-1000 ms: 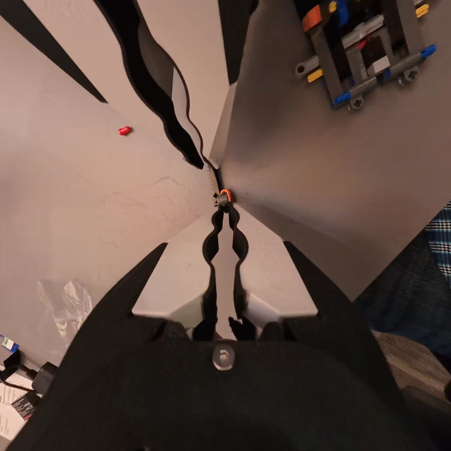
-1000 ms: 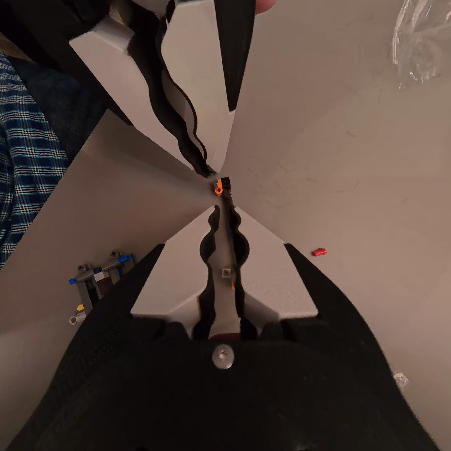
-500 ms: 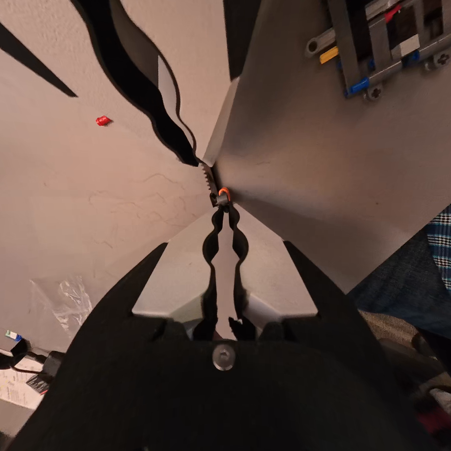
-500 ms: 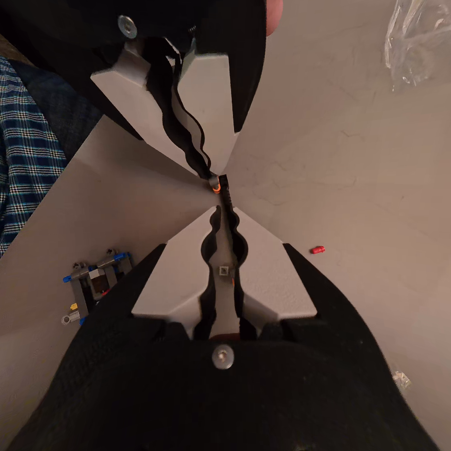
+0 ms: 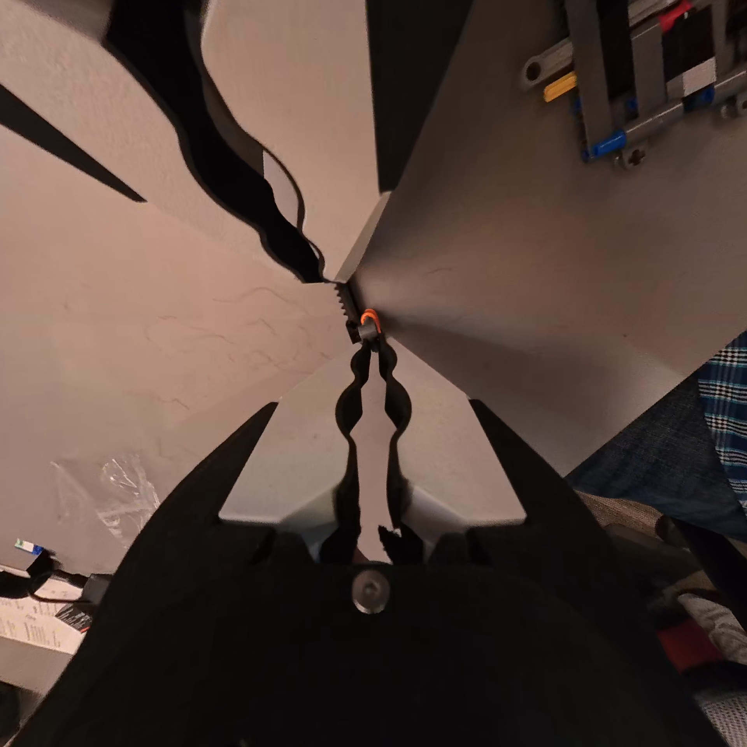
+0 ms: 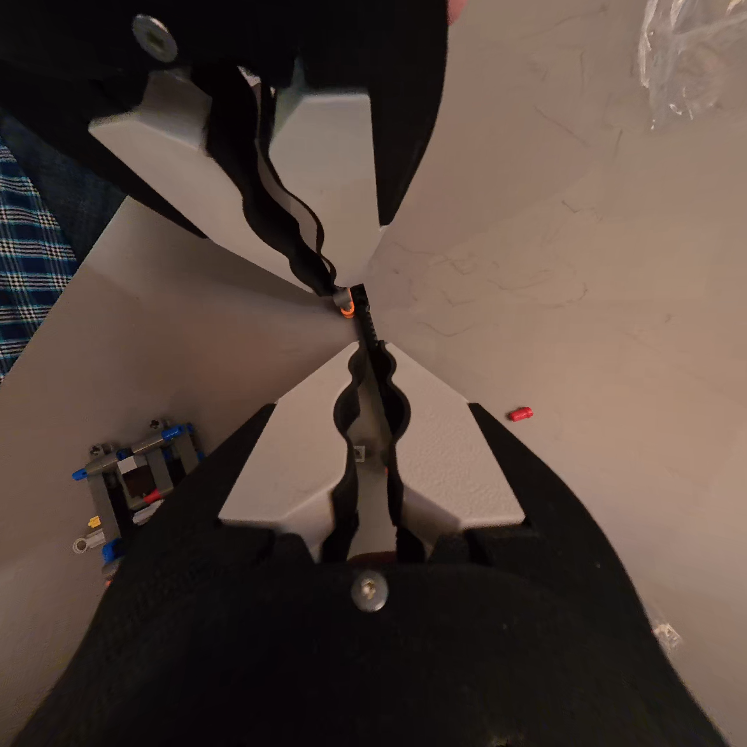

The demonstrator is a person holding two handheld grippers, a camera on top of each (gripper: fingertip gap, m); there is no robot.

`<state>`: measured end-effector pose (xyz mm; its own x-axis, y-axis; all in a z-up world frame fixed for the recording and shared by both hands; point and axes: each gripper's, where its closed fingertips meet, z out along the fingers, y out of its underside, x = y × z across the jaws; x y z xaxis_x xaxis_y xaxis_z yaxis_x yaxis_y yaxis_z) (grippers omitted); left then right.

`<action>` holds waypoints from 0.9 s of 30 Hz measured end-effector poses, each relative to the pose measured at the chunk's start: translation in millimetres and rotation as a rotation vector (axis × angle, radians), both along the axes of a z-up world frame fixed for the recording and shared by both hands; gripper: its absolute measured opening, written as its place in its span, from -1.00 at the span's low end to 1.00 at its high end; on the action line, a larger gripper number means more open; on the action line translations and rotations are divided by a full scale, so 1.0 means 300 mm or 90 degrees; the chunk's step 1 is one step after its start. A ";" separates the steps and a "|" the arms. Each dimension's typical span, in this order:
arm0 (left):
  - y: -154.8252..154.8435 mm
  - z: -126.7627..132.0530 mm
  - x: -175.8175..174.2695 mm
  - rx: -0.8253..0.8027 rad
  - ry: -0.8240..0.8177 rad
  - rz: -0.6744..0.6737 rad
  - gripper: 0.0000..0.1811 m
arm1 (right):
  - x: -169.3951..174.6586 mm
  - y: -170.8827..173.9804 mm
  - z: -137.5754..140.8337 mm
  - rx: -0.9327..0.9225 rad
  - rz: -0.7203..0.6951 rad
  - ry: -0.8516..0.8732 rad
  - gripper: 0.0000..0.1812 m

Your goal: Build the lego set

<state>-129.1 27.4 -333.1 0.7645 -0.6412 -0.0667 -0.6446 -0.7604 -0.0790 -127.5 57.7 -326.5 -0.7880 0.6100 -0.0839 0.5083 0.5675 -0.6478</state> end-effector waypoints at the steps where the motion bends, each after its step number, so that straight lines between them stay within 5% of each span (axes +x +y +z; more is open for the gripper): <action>1: 0.002 0.000 -0.002 -0.001 0.002 -0.002 -0.98 | -0.002 0.002 -0.001 -0.006 -0.005 -0.002 -0.97; 27: 0.017 -0.005 -0.006 -0.059 0.034 -0.040 -0.98 | -0.001 0.017 -0.037 -0.053 -0.009 -0.042 -0.98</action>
<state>-131.0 32.5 -334.7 0.7193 -0.6933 -0.0441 -0.6929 -0.7205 0.0252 -127.8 62.9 -337.7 -0.7705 0.6095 -0.1867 0.5592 0.5057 -0.6569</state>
